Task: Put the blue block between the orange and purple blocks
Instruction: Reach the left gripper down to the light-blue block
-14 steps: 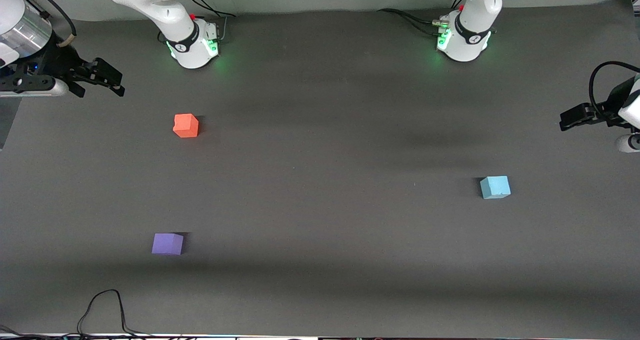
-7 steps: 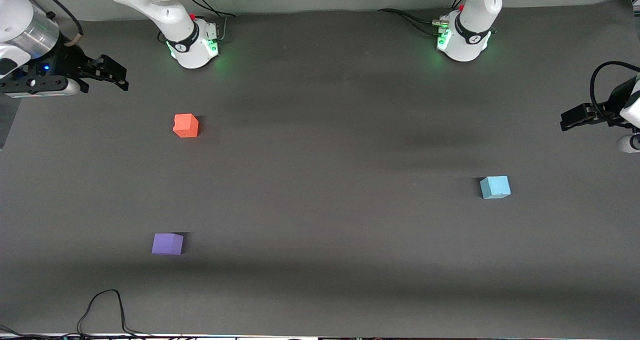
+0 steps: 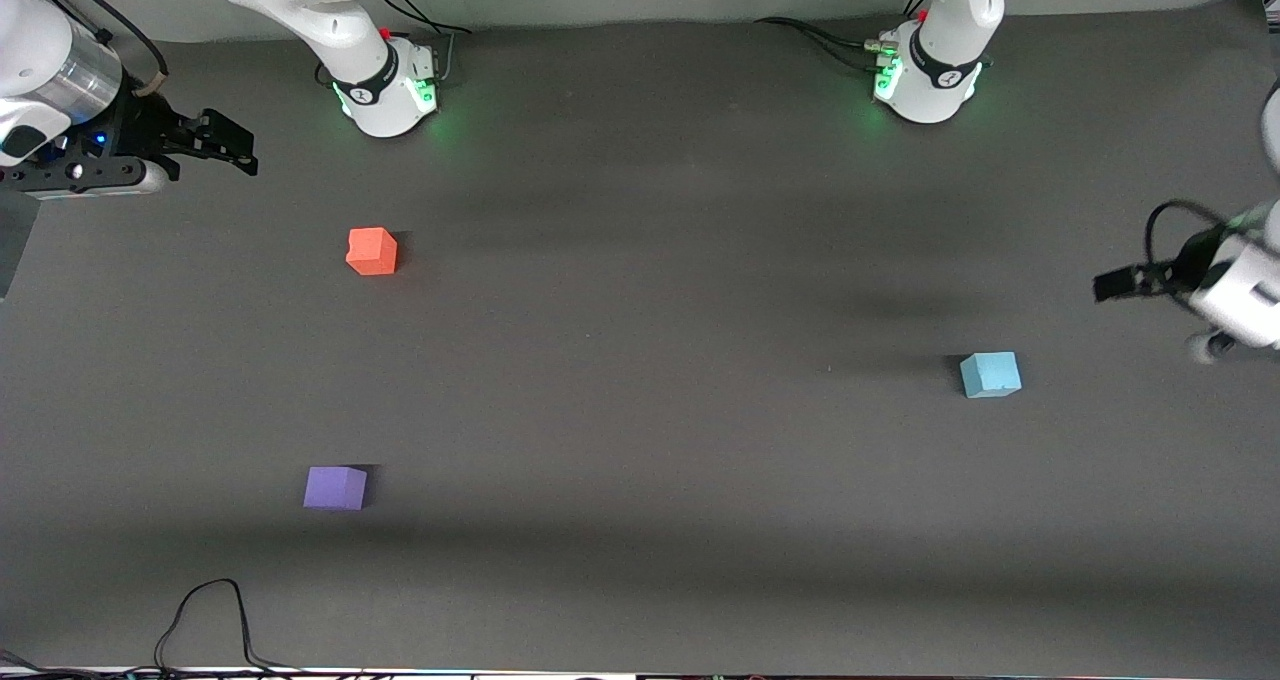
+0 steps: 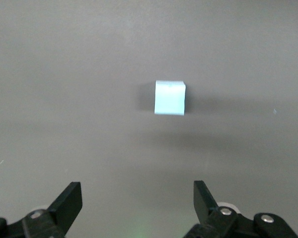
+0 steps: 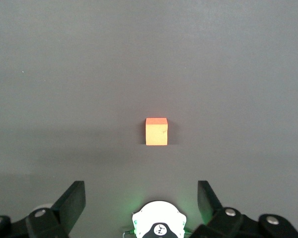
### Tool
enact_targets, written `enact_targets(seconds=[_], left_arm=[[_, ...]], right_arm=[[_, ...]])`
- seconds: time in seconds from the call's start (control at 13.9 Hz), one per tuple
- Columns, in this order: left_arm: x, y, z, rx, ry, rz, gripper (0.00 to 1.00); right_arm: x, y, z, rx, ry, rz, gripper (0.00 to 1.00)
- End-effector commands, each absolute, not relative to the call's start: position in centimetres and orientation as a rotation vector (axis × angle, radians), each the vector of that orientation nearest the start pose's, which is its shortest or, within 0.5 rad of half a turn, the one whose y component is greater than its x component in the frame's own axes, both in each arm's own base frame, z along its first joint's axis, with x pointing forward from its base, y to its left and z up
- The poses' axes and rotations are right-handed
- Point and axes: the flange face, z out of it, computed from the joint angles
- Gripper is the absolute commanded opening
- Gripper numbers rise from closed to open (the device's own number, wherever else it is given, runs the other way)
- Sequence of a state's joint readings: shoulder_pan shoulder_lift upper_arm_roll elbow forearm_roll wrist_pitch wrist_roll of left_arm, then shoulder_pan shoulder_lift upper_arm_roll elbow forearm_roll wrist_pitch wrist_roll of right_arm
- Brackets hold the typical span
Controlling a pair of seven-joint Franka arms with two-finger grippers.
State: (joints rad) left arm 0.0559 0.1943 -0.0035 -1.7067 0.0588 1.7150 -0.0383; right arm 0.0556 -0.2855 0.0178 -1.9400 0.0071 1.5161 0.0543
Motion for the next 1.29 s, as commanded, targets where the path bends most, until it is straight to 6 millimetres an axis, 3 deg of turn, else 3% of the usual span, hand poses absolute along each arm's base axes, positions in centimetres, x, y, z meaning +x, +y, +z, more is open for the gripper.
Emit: enact_targets(seconds=[0.0,0.43,0.57,0.72,0.93,1.22], left_arm=[[60.8,3.3,38.8,-3.07,-0.127,0.29,1.0],[61.0,2.0,26.5,-3.072,-0.114,0.344,1.0],[60.8,1.8,23.7,-3.067,-0.11,0.39,1.0],[60.6,1.5,22.3,-3.063,-0.096,0.414,1.0],[60.4,0.7,21.3,-3.054,-0.115,0.445,1.0],[60.3,0.7,20.9,-3.054,-0.117,0.447,1.0]], right_arm=[[44.6,3.0,59.1,-3.133,-0.02,0.171,1.0],[44.8,2.5,57.7,-3.134,-0.007,0.157,1.0],[44.8,2.8,57.2,-3.137,-0.016,0.164,1.0],[44.9,3.5,55.8,-3.139,-0.037,0.174,1.0],[44.8,3.6,55.5,-3.141,-0.078,0.186,1.0],[43.4,2.9,57.0,-3.124,-0.076,0.202,1.0]])
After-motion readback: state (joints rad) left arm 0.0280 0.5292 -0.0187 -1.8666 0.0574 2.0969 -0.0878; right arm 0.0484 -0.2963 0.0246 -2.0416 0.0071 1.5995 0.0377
